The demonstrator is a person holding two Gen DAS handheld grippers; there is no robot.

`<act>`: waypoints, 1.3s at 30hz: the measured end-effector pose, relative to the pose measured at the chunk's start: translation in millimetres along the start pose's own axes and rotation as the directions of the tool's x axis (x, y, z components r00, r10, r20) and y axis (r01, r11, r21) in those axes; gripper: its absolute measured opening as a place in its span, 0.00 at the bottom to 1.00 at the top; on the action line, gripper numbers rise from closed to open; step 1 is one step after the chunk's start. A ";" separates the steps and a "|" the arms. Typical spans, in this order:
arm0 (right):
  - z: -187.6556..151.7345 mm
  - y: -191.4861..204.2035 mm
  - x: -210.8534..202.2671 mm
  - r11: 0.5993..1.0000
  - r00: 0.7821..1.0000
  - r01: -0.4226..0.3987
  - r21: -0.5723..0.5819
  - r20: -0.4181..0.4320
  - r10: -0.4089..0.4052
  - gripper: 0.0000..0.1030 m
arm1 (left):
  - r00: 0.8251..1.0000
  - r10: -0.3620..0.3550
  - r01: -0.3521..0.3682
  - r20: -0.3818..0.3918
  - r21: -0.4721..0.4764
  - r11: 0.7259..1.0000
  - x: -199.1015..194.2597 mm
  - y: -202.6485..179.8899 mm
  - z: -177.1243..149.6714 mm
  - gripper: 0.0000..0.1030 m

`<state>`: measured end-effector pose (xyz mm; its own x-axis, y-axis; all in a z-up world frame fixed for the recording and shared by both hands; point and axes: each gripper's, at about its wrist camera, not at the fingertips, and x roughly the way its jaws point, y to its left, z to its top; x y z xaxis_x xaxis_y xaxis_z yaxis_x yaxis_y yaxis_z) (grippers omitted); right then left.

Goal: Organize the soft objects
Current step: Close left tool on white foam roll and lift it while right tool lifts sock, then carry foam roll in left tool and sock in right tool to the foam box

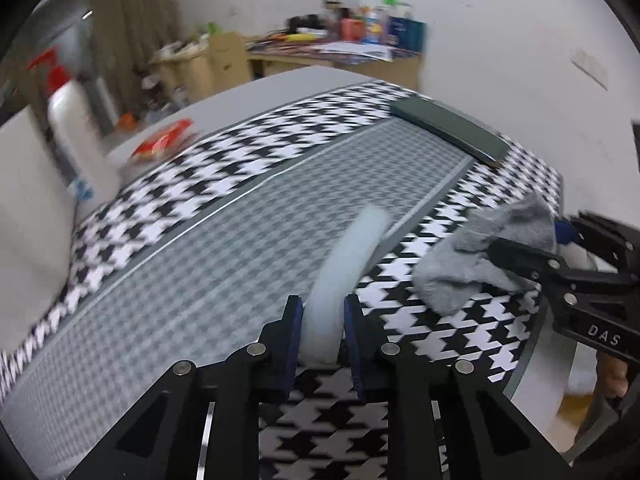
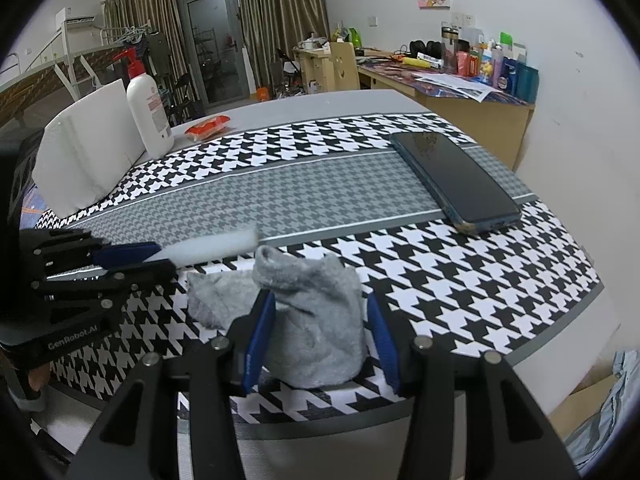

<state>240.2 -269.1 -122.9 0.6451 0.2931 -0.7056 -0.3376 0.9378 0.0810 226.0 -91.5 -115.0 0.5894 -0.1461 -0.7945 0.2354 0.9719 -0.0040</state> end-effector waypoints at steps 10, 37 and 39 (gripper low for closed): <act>1.9 4.5 2.5 1.000 1.000 -0.016 -0.011 -0.005 0.016 0.52 | 0.999 -0.035 0.035 0.000 0.014 0.999 -2.5 -1.9 -3.6 0.42; 1.9 35.4 16.0 0.991 0.998 -0.038 -0.126 -0.047 0.032 0.28 | 0.992 -0.104 0.102 0.078 0.026 0.994 -5.8 5.2 -4.2 0.19; 0.4 38.8 15.0 0.989 0.998 -0.042 -0.139 -0.042 0.036 0.21 | 0.990 -0.114 0.113 0.085 0.020 0.993 -7.8 6.7 -5.2 0.18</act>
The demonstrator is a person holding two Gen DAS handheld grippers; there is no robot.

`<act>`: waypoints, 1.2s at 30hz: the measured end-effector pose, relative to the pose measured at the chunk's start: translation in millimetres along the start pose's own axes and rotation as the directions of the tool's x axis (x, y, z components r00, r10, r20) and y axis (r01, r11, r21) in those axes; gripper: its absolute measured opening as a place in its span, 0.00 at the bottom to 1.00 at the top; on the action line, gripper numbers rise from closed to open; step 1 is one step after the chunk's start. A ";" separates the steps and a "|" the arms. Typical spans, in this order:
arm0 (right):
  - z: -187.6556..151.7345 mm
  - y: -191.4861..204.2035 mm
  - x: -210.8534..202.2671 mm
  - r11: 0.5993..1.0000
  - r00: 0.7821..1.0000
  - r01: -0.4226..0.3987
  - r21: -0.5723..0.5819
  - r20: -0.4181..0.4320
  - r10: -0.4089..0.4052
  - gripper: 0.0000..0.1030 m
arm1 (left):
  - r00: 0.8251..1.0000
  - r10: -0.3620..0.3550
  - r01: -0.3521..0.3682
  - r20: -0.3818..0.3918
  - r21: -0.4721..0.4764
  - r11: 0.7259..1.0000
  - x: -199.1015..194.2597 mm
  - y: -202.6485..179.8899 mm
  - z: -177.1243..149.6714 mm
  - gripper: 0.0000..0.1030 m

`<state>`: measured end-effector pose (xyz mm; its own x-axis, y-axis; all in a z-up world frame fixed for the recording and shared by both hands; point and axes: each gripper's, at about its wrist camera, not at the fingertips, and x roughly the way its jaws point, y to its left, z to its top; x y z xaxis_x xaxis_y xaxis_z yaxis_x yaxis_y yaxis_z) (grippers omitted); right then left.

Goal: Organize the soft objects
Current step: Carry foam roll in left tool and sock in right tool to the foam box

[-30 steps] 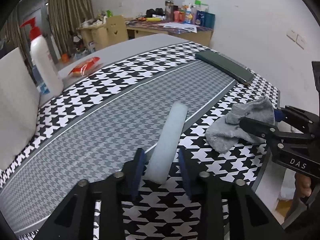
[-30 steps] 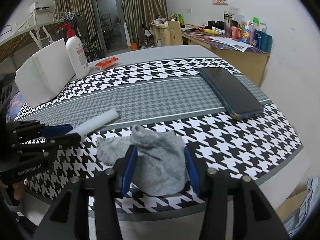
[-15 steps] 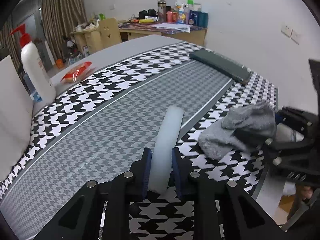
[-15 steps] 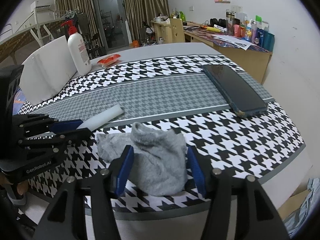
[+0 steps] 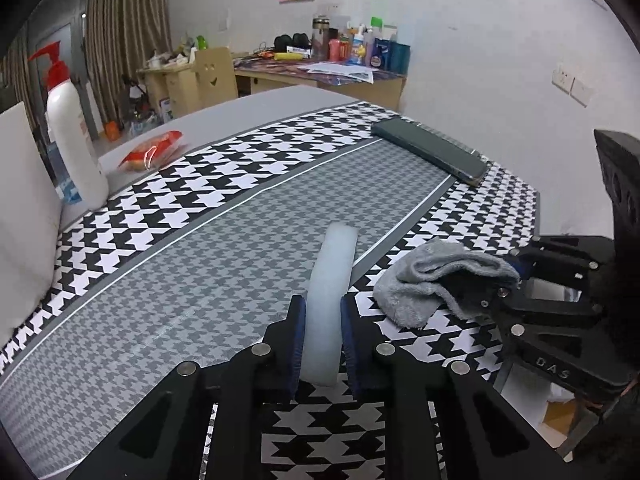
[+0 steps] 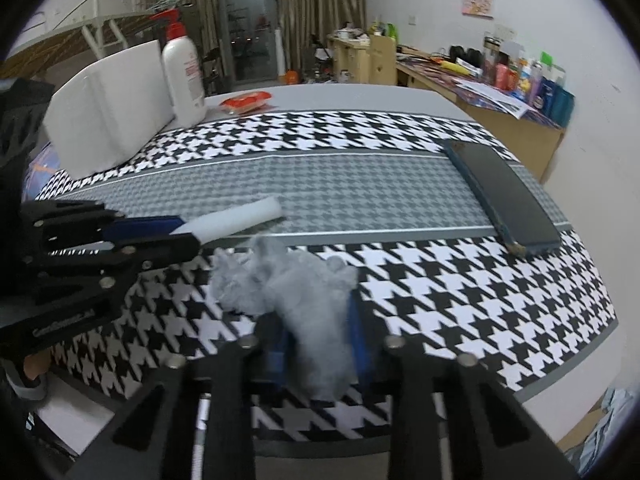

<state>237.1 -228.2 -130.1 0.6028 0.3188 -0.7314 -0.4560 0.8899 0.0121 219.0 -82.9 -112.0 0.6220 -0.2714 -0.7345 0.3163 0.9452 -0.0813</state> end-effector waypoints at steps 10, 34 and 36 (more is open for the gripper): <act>1.2 6.2 -9.4 0.999 0.999 -0.041 0.008 0.010 0.041 0.19 | 0.999 0.001 0.000 0.052 -0.007 1.000 -18.9 -0.3 0.2 0.17; 16.0 18.9 -43.9 0.998 0.992 -0.052 0.030 0.119 0.048 0.19 | 0.988 0.064 -0.060 0.142 -0.034 0.998 -68.6 0.3 0.2 0.18; 17.0 22.1 -46.4 0.998 0.991 -0.057 0.022 0.125 0.054 0.19 | 0.986 0.068 -0.063 0.149 -0.038 0.997 -73.6 1.8 -1.2 0.18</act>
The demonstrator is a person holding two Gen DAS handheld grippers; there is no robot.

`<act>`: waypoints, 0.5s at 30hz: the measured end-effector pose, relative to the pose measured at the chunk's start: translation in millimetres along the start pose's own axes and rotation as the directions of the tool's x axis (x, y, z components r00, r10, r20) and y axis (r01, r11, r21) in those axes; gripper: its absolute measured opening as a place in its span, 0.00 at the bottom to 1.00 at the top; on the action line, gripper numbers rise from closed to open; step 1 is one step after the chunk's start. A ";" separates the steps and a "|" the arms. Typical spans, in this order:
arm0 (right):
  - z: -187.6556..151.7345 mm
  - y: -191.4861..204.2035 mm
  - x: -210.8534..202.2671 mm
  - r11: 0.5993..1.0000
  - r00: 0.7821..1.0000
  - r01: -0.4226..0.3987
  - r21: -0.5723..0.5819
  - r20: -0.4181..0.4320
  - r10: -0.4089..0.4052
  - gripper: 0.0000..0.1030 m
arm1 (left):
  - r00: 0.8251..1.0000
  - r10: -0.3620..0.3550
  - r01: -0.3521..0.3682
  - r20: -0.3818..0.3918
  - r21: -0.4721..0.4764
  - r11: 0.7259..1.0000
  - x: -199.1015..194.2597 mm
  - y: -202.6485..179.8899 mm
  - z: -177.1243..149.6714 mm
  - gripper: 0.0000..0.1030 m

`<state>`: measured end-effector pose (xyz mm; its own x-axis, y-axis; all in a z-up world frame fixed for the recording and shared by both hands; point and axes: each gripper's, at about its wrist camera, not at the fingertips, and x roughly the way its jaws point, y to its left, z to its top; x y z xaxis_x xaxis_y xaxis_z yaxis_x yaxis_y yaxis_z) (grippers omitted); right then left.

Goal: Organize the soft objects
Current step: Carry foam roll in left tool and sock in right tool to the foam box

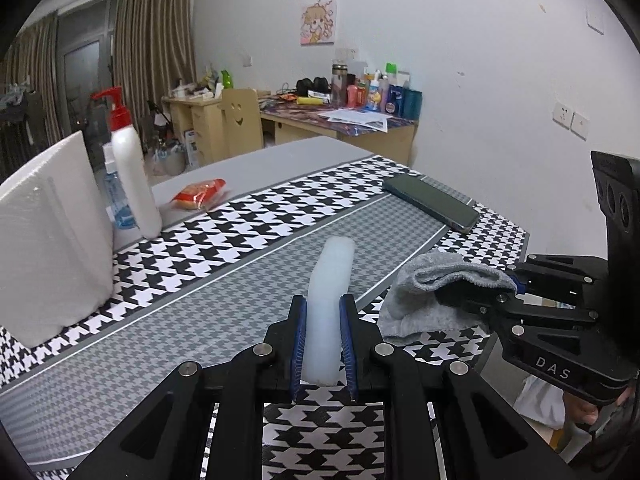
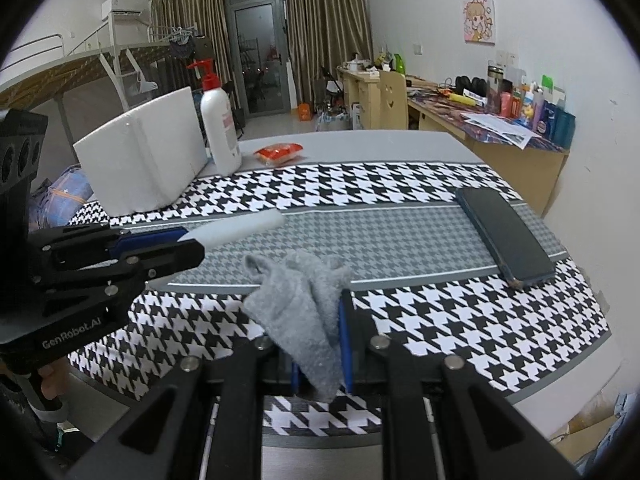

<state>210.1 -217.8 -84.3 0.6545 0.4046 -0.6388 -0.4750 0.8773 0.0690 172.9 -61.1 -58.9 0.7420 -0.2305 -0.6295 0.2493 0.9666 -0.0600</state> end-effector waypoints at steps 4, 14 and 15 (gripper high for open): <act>1.7 9.3 -3.6 1.000 1.000 0.013 -0.026 0.020 -0.012 0.19 | 1.000 0.009 -0.009 0.011 -0.003 1.000 -8.0 4.2 -1.2 0.18; 9.3 21.3 -5.8 1.000 0.999 -0.021 -0.017 0.031 0.022 0.19 | 0.998 0.046 -0.044 0.049 -0.037 0.998 -25.8 18.2 -0.2 0.18; 10.2 21.8 -6.1 1.000 0.999 -0.021 -0.014 0.035 0.021 0.19 | 0.997 0.052 -0.049 0.055 -0.042 0.998 -28.1 20.4 0.0 0.18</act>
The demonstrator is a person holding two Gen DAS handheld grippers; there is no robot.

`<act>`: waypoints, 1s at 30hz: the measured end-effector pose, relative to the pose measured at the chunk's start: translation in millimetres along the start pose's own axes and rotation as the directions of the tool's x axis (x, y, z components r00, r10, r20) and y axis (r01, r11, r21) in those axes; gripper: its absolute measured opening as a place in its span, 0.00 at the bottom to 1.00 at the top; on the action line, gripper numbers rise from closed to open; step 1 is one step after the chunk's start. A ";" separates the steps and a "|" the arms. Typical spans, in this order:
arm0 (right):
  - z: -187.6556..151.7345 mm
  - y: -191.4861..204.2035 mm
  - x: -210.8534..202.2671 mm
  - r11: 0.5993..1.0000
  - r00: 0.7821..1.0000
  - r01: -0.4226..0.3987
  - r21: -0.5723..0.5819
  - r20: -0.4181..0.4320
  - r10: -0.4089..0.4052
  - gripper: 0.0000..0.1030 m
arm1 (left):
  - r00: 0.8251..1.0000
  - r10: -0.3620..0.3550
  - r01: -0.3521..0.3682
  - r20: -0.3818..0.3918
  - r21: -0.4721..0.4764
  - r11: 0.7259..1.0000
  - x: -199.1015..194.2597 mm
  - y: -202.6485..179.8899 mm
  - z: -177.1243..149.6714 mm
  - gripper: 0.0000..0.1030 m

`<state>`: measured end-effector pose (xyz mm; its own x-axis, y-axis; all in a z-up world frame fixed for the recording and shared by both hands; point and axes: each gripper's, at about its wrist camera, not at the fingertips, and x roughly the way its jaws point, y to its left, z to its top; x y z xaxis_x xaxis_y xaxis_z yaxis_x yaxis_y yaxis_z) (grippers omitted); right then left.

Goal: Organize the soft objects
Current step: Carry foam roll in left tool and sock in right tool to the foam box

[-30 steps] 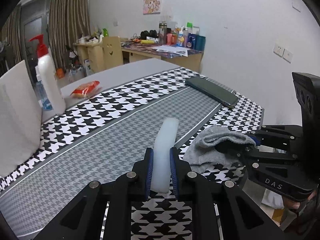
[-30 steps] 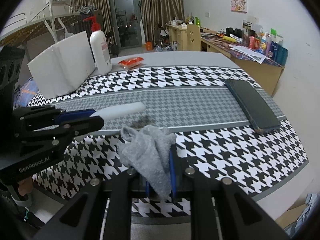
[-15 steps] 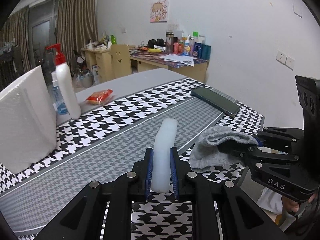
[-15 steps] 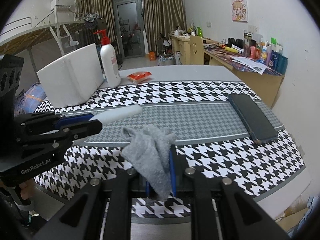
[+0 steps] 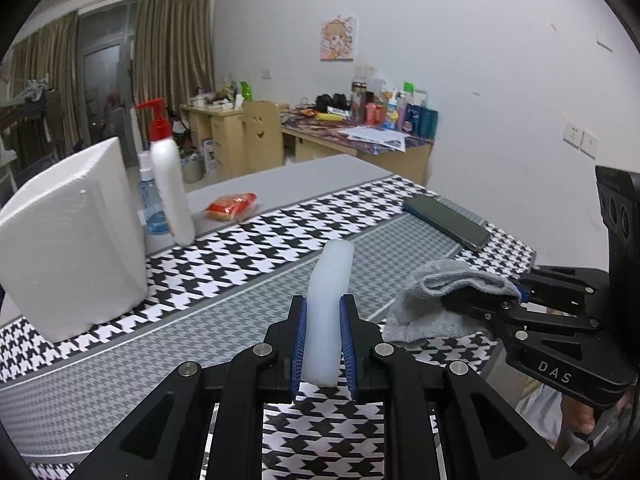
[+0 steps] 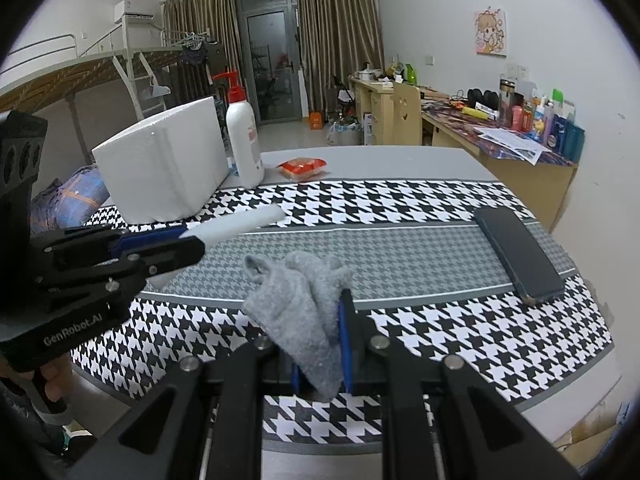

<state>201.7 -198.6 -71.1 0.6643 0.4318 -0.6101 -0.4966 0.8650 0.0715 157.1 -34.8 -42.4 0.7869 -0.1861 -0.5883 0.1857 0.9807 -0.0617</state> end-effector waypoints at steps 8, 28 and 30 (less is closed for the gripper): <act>7.1 5.2 -2.9 1.000 1.000 -0.021 0.020 0.010 0.021 0.19 | 0.998 0.048 -0.046 0.045 -0.032 0.998 -15.6 11.7 4.1 0.18; 22.8 34.8 -17.7 1.000 0.995 -0.014 -0.020 0.102 0.016 0.19 | 0.991 0.099 -0.097 0.093 -0.028 0.995 -43.6 25.9 7.5 0.18; 25.2 36.8 -18.3 1.000 0.994 -0.014 -0.024 0.108 0.016 0.19 | 0.989 0.106 -0.103 0.102 -0.032 0.994 -47.2 29.0 8.3 0.18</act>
<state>185.4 -168.2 -37.4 0.7127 0.4708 -0.5200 -0.5188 0.8527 0.0608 130.3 1.8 -9.8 0.8579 -0.0863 -0.5066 0.0848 0.9961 -0.0261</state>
